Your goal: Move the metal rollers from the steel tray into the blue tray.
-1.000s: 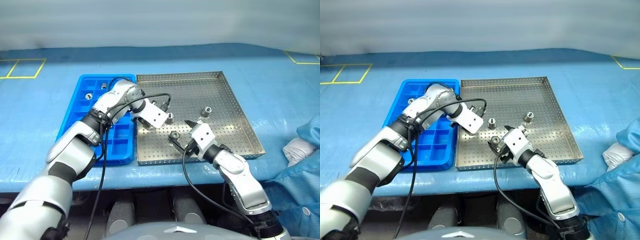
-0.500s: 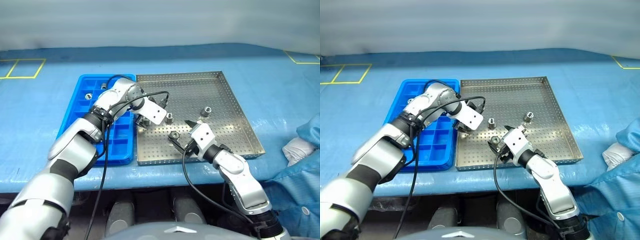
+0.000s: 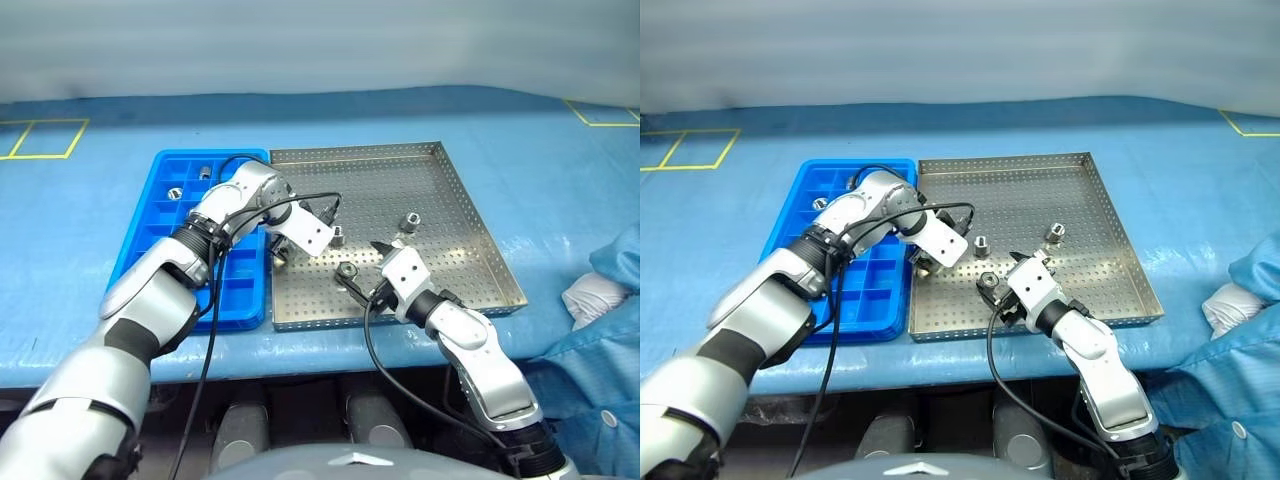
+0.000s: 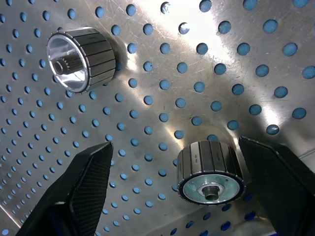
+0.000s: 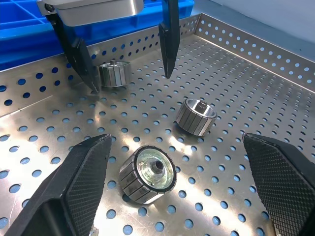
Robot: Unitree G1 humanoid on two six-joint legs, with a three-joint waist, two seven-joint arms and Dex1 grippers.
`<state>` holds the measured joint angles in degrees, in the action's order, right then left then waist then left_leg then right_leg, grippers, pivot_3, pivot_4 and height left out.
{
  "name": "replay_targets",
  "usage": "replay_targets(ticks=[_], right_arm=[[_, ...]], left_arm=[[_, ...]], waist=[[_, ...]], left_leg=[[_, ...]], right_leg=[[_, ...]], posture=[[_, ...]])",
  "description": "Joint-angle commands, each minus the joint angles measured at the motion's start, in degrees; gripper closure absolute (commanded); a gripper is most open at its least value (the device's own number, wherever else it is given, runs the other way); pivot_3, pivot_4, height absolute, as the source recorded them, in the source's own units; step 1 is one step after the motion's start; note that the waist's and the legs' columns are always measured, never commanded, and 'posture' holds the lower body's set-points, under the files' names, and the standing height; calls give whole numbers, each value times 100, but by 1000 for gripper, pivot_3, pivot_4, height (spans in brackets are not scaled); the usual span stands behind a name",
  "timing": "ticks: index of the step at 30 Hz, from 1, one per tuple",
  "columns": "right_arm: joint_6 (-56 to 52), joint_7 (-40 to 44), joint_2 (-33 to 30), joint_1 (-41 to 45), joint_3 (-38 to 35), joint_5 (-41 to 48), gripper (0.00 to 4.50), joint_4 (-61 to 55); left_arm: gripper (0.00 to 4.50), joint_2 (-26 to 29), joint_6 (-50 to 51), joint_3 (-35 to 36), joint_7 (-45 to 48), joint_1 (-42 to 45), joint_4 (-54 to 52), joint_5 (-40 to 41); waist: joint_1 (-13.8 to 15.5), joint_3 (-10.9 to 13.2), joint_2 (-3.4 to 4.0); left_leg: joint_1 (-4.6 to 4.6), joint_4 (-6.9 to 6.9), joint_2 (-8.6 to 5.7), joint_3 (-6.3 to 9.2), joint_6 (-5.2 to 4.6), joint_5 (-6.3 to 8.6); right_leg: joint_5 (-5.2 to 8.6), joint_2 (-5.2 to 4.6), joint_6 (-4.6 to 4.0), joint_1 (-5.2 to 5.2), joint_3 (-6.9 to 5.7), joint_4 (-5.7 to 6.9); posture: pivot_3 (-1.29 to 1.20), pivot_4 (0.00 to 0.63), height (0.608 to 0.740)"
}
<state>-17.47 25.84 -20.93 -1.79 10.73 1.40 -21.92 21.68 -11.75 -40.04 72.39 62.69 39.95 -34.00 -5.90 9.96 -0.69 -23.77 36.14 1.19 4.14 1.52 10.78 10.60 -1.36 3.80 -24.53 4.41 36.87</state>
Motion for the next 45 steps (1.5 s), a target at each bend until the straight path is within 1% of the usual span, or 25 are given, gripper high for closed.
replay_targets(ticks=[1,7,20,26,29,33,39,43,45], right_arm=[[126,-29,33,45,-35,5,0,-131],[131,-31,59,99,-22,-5,0,-95],[189,-138,160,13,-21,-45,0,-110],[197,-153,170,-8,-22,-43,0,-122],[198,-151,170,-1,-28,-43,0,-115],[183,-149,171,36,-34,-40,0,-112],[179,-147,168,54,-33,-44,0,-109],[185,-158,169,47,-27,-59,0,-99],[190,-159,169,41,-26,-63,0,-91]], left_arm=[[34,137,-66,-64,97,64,-16,-146],[34,165,-202,-159,188,130,48,-275],[34,75,-600,-510,-171,376,398,-749],[34,79,-695,-565,-110,320,414,-808],[606,89,-708,-563,-87,313,425,-809],[1840,106,-707,-540,-47,263,365,-809],[1840,103,-687,-499,-16,224,339,-767],[2641,97,-647,-421,-31,194,330,-677],[2653,71,-550,-335,-65,194,313,-618]], waist=[[-27,0,0],[-114,1,-1],[-173,1,-2],[-184,1,-2],[-182,1,-2],[-170,2,-3],[-172,2,-3],[-171,2,-3],[-169,2,-3]], left_leg=[[0,0,0,0,0,0],[3,-1,1,0,0,0],[8,-1,6,-6,0,0],[11,-2,7,-12,0,0],[12,-2,7,-15,0,0],[11,-2,7,-16,0,0],[11,-4,7,-17,0,0],[11,-4,7,-17,0,0],[11,-4,7,-18,0,0]], right_leg=[[0,0,0,0,0,0],[0,3,0,0,4,3],[0,11,0,-1,12,6],[0,11,0,-1,18,8],[0,11,0,-1,21,8],[0,10,0,-1,22,8],[0,11,0,-2,23,6],[0,11,0,-2,23,7],[0,10,0,-1,24,6]], posture=[[-93,150,740],[-91,150,740],[-115,150,740],[-114,150,740],[-114,150,740],[-110,150,740],[-107,150,740],[-109,150,740],[-109,150,740]])
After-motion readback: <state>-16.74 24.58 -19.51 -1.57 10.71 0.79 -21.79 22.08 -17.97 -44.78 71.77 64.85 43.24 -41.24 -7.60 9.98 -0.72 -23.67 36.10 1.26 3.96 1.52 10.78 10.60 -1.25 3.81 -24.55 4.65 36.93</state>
